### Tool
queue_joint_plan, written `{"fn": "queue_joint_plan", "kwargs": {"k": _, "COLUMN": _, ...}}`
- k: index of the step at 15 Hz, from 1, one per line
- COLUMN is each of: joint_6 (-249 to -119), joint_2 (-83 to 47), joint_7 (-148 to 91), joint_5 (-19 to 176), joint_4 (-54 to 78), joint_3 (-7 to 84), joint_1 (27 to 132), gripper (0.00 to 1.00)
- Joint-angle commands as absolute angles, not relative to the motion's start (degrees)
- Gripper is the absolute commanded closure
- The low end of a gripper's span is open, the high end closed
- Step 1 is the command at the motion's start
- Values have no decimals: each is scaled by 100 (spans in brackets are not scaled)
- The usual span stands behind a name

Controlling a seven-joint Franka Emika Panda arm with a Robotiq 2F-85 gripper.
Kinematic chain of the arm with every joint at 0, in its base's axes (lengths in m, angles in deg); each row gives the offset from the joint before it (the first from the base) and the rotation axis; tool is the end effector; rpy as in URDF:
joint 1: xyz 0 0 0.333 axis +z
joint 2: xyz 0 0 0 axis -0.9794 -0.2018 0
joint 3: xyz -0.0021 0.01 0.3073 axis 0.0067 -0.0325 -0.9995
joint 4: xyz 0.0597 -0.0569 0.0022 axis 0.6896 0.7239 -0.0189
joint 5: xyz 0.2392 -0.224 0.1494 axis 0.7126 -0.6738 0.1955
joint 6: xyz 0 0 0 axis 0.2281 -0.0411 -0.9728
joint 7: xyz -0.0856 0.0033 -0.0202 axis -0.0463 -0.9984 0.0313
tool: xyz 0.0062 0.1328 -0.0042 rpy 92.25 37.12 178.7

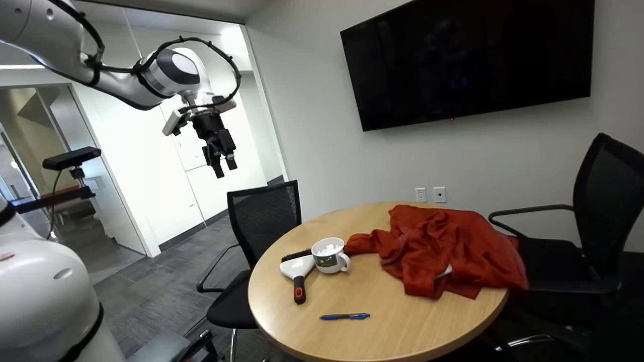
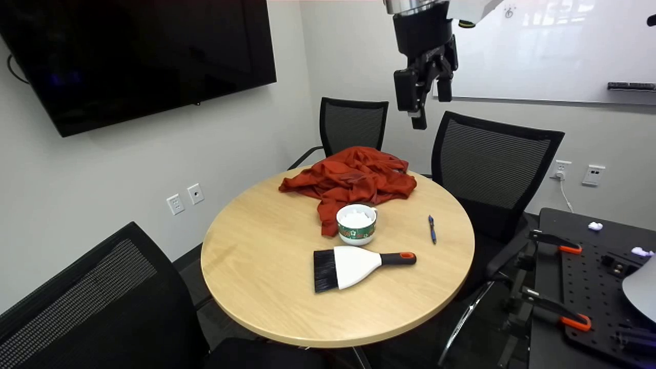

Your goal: Move the burgundy jacket to the top of the right chair

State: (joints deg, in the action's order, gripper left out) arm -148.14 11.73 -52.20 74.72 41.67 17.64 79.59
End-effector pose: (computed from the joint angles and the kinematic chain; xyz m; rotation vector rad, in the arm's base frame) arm 0.4124 0.1281 0.4702 2.8852 -0.2316 -0.1409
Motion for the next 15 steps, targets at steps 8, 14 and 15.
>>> {"fn": "queue_joint_plan", "kwargs": {"k": 8, "joint_6": -15131, "joint_2": 809, "joint_7": -5004, "joint_5": 7205, "joint_4": 3753, "joint_3": 2580, "joint_1": 7863, "gripper": 0}}
{"fn": "queue_joint_plan", "kwargs": {"k": 14, "joint_6": -15790, "joint_2": 22, "joint_7": -3629, "joint_5": 6612, "joint_4": 3318, "joint_3": 3397, "joint_1": 7596, "gripper": 0}}
{"fn": "queue_joint_plan", "kwargs": {"k": 15, "joint_6": -15933, "joint_2": -145, "joint_7": -3286, "joint_5": 6640, "joint_4": 3250, "joint_3": 3535, "joint_1": 7543, "gripper": 0}}
